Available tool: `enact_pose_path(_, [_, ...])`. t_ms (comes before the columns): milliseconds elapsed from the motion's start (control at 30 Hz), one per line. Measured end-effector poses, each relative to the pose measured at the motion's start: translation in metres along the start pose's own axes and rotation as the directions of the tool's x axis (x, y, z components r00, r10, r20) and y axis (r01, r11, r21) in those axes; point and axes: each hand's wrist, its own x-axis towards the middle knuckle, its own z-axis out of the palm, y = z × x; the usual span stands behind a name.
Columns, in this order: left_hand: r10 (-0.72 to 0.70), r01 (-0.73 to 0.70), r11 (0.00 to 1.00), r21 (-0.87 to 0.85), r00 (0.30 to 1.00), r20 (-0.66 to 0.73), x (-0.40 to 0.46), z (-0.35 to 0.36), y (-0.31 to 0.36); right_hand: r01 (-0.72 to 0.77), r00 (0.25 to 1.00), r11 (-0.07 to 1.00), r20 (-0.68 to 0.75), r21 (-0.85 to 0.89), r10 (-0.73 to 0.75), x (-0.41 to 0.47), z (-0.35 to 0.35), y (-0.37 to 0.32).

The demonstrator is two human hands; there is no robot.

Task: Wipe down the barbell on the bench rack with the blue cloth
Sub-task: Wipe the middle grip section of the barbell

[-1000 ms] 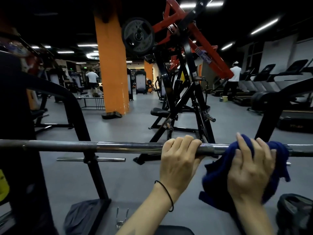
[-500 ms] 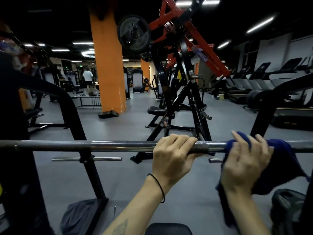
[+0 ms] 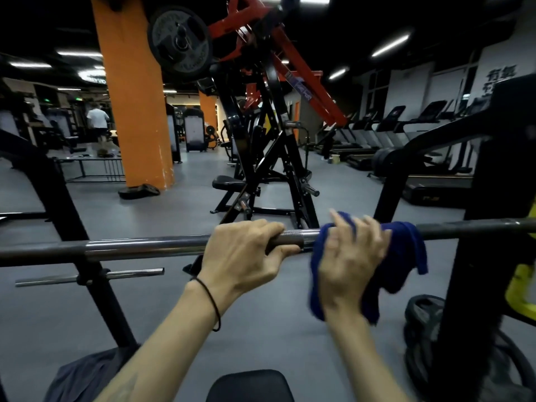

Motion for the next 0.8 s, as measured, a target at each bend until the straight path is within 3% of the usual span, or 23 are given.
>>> enact_pose_path(100, [-0.017, 0.022, 0.999, 0.047, 0.994, -0.111, -0.010, 0.008, 0.011, 0.143, 0.985, 0.987, 0.086, 0.073, -0.149, -0.018, 0.002, -0.023])
enact_pose_path(167, [0.005, 0.001, 0.999, 0.048, 0.991, -0.131, -0.019, 0.011, 0.015, 0.370, 0.917, 0.929, 0.152, 0.020, -0.369, -0.004, -0.012, 0.002])
enact_pose_path(233, [0.029, -0.023, 0.998, 0.051, 0.992, -0.125, -0.027, 0.013, 0.017, 0.458, 0.876, 0.888, 0.185, -0.028, -0.446, 0.009, -0.025, 0.034])
enact_pose_path(300, [0.021, -0.014, 0.998, 0.064, 0.992, -0.124, -0.031, 0.015, 0.018, 0.358, 0.926, 0.931, 0.150, -0.067, -0.346, 0.015, -0.032, 0.054])
enact_pose_path(367, [-0.036, 0.044, 0.997, 0.057, 0.990, -0.136, -0.027, 0.017, 0.024, 0.157, 0.987, 0.986, 0.056, -0.056, -0.153, 0.011, -0.028, 0.050])
enact_pose_path(433, [-0.093, 0.102, 0.993, 0.056, 0.987, -0.134, -0.021, 0.019, 0.029, -0.055, 0.998, 0.998, -0.002, 0.014, 0.055, 0.002, -0.015, 0.021])
enact_pose_path(467, [-0.104, 0.113, 0.991, 0.065, 0.986, -0.132, -0.019, 0.019, 0.030, -0.093, 0.996, 0.994, 0.002, 0.049, 0.093, -0.003, -0.009, 0.002])
enact_pose_path(567, [-0.070, 0.082, 0.994, 0.076, 0.987, -0.147, -0.016, 0.020, 0.024, 0.123, 0.985, 0.990, 0.112, 0.075, -0.131, -0.022, -0.004, -0.027])
enact_pose_path(667, [-0.033, 0.045, 0.996, 0.082, 0.989, -0.143, -0.017, 0.019, 0.020, 0.409, 0.899, 0.912, 0.171, 0.003, -0.404, -0.003, -0.019, 0.012])
enact_pose_path(800, [-0.075, 0.082, 0.996, 0.032, 0.979, -0.191, -0.017, 0.020, 0.024, 0.328, 0.937, 0.943, 0.143, -0.053, -0.318, 0.009, -0.033, 0.050])
